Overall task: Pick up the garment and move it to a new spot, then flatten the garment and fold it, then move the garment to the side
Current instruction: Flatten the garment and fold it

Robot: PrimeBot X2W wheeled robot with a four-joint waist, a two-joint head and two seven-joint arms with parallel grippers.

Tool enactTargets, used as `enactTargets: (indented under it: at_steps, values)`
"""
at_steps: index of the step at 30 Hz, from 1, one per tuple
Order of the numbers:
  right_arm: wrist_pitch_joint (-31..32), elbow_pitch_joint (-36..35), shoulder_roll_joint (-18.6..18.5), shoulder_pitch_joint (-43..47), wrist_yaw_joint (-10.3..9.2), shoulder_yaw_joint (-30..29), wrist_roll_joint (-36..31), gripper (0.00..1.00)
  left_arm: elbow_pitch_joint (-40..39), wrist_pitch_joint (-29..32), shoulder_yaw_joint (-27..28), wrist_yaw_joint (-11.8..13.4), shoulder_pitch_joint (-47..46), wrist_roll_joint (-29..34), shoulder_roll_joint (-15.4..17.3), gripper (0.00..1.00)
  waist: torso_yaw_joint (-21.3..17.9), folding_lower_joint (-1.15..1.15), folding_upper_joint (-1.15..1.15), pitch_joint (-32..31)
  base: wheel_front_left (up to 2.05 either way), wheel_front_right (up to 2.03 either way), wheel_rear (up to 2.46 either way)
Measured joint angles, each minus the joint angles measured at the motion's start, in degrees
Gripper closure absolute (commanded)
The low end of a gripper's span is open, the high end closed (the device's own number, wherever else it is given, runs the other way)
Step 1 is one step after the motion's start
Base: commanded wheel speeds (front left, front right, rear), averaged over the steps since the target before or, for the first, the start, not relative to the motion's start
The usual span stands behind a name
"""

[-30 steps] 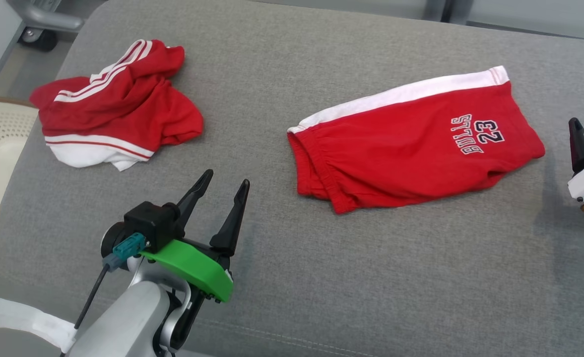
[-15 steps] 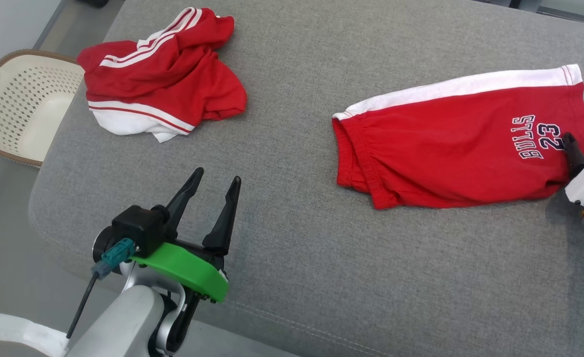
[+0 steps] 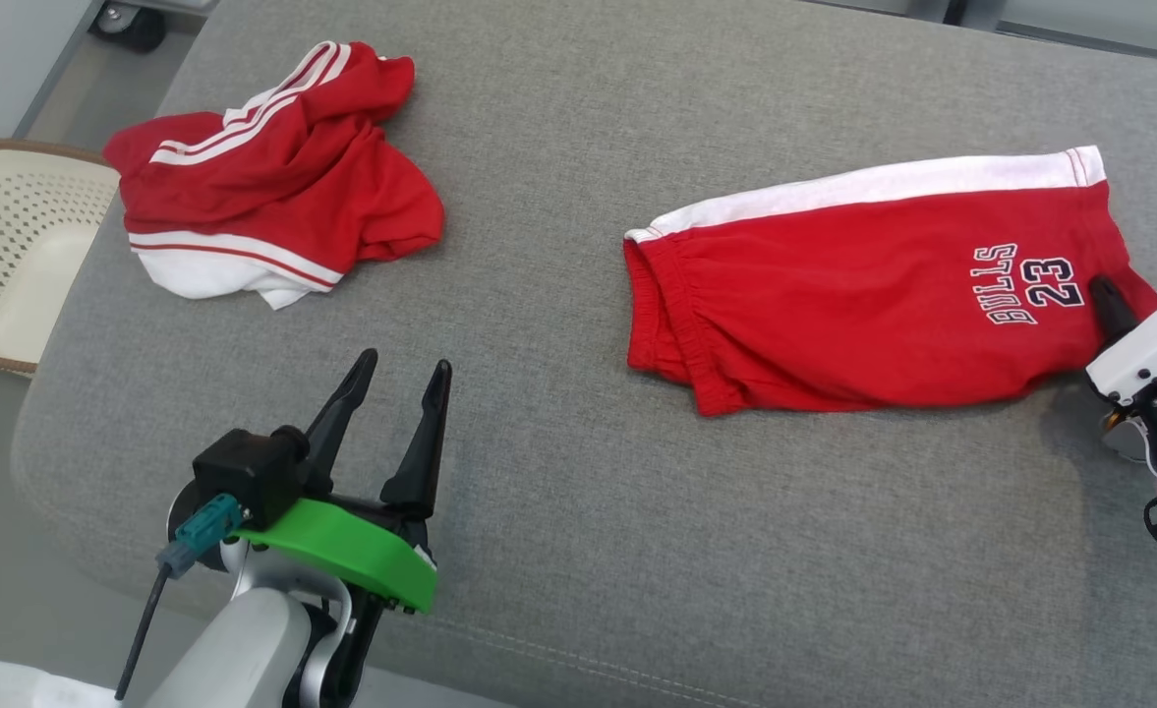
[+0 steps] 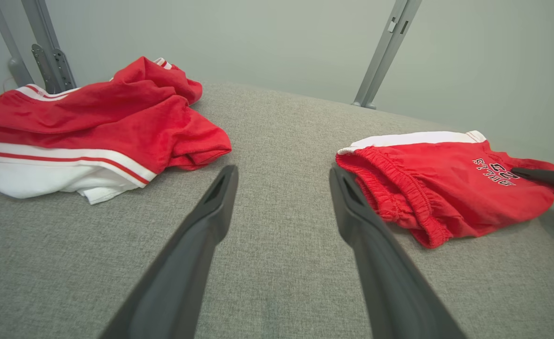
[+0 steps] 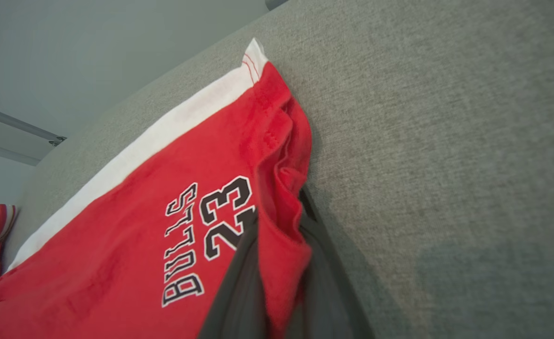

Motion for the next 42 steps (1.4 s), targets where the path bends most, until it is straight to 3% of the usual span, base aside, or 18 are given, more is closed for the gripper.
enactTargets:
  at_steps: [11,17,18,19,21,23,30,41,42]
  values:
    - [0.2,-2.77,2.03,7.91,0.74,-1.18,2.53,1.0,0.52,0.0,1.96,0.0,4.51,0.0,0.71,0.0,-6.47,0.0,0.0,-2.76,0.0,0.0,0.0]
    - [-0.77,-5.09,3.28,11.78,1.56,1.4,1.51,1.0,0.47,0.0,3.22,0.02,7.09,0.18,2.16,0.0,-10.76,0.0,0.0,-4.24,0.0,0.0,0.0]
    - [-1.4,-5.37,3.16,12.05,1.65,2.25,0.59,0.93,0.49,0.0,3.2,0.05,7.36,0.25,2.3,0.0,-11.48,0.0,0.0,-4.45,0.0,0.0,0.0]
    - [-1.46,-5.64,2.93,12.34,1.65,3.04,-0.62,0.77,0.47,0.0,3.22,0.05,7.52,0.25,2.31,0.0,-12.21,0.0,0.0,-4.67,0.0,0.0,0.0]
    - [-2.19,-6.09,3.14,12.87,1.65,3.14,-1.2,0.61,0.46,0.0,3.21,0.05,7.64,0.32,2.31,0.0,-13.55,0.0,0.0,-5.1,0.0,0.0,0.0]
    - [-2.7,-6.45,3.13,12.95,1.65,3.23,-1.31,0.0,0.45,0.0,3.1,0.05,7.67,0.54,2.3,0.0,-14.79,0.0,0.0,-5.56,0.0,0.0,0.0]
    - [-3.67,-7.24,2.66,13.65,1.55,2.74,-1.52,0.0,-0.27,0.0,1.66,0.05,7.79,1.03,2.2,0.0,-17.01,0.0,0.0,-7.01,0.0,0.0,0.0]
    - [-3.46,-5.69,3.8,13.22,0.91,2.24,-0.59,0.0,-0.85,0.01,1.18,0.03,7.78,1.77,2.29,0.0,-15.33,0.0,0.0,-5.94,0.0,0.0,0.0]
    - [-3.05,-5.27,4.02,12.93,0.63,2.02,-0.33,0.17,-0.86,0.01,1.13,-0.01,7.78,1.77,2.29,0.0,-15.07,0.0,0.0,-5.86,0.0,0.0,0.0]
